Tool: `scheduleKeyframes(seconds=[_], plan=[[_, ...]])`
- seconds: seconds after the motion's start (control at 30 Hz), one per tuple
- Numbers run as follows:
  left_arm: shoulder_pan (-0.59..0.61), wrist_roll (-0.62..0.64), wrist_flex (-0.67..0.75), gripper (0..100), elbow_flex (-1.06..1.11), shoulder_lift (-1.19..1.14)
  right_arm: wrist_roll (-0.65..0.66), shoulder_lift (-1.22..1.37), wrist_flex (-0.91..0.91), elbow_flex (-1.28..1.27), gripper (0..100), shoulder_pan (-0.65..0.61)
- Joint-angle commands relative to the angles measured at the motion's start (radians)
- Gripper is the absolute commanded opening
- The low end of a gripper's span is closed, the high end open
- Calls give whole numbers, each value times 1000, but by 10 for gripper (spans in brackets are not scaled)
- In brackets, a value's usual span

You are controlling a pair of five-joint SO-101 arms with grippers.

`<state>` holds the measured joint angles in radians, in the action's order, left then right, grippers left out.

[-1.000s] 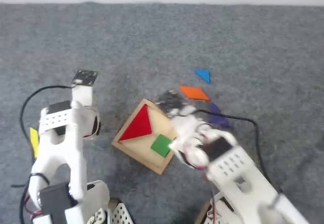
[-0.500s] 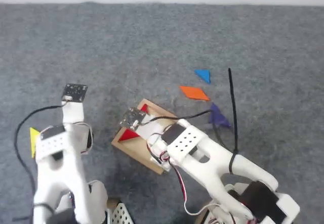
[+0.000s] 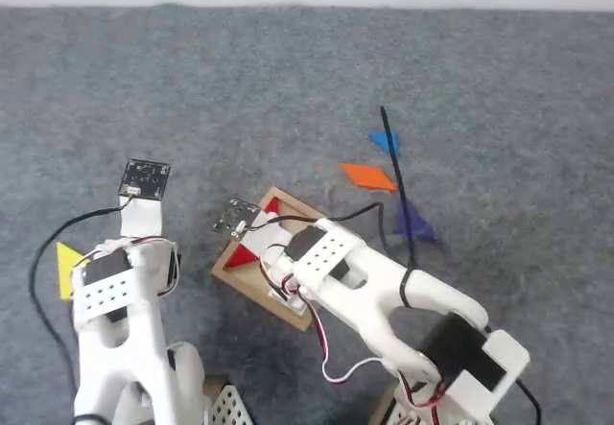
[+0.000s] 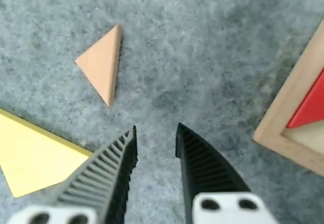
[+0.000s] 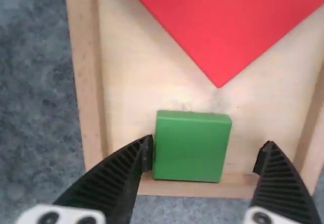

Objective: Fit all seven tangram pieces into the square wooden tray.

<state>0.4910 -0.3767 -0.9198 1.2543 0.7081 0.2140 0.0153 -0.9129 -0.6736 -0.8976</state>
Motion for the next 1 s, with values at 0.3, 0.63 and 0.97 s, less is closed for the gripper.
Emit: scheduleKeyframes(seconds=[0.3, 0.63, 0.97], plan=[[-5, -5, 15, 129, -2, 34, 6, 13, -4, 51, 21, 38], [-5, -6, 17, 129, 5, 37, 5, -367, -223, 51, 9, 48], [-11, -6, 17, 130, 12, 41, 12, -779, -499, -109, 18, 380]])
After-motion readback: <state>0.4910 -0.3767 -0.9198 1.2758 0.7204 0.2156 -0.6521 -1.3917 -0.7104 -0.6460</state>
